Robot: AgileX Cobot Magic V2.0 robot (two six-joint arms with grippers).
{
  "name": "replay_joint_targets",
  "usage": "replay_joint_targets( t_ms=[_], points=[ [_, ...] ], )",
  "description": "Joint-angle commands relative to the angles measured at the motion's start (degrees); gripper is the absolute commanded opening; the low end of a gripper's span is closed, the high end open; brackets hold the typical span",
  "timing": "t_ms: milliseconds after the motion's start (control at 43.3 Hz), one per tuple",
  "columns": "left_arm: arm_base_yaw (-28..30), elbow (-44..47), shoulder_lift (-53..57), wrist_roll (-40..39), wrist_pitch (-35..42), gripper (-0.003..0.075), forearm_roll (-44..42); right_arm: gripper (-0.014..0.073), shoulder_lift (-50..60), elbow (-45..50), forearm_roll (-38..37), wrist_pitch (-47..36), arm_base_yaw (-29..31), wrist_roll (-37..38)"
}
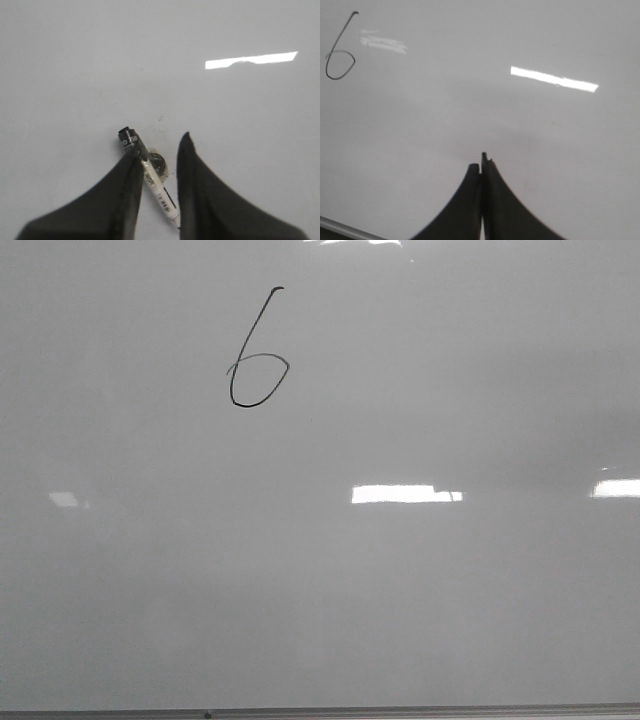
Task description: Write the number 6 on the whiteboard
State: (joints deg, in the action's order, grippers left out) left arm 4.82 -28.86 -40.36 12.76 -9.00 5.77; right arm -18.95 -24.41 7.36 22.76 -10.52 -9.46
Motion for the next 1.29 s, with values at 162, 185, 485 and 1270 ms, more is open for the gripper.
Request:
replay_joint_targets(
  t_ms=[162, 185, 485, 1270],
  points=[
    [-5.4, 5.0, 16.9, 0.0, 0.1, -0.002, -0.2, -0.006, 9.0, 2.0, 2.4, -5.8, 0.4, 0.0],
    [-5.9, 5.7, 18.8, 0.0, -0.2, -0.002, -0.2, -0.006, 9.4, 2.0, 2.4, -5.8, 0.4, 0.0],
    [-6.9, 7.6, 30.8, 0.0, -0.4, -0.002, -0.2, -0.006, 9.9, 2.1, 2.4, -6.0, 0.4, 0.0],
    [-6.8, 8.5, 31.2, -0.1, -0.2, -0.002, -0.6, -0.006, 9.9, 2.1, 2.4, -5.9, 0.4, 0.0]
  ],
)
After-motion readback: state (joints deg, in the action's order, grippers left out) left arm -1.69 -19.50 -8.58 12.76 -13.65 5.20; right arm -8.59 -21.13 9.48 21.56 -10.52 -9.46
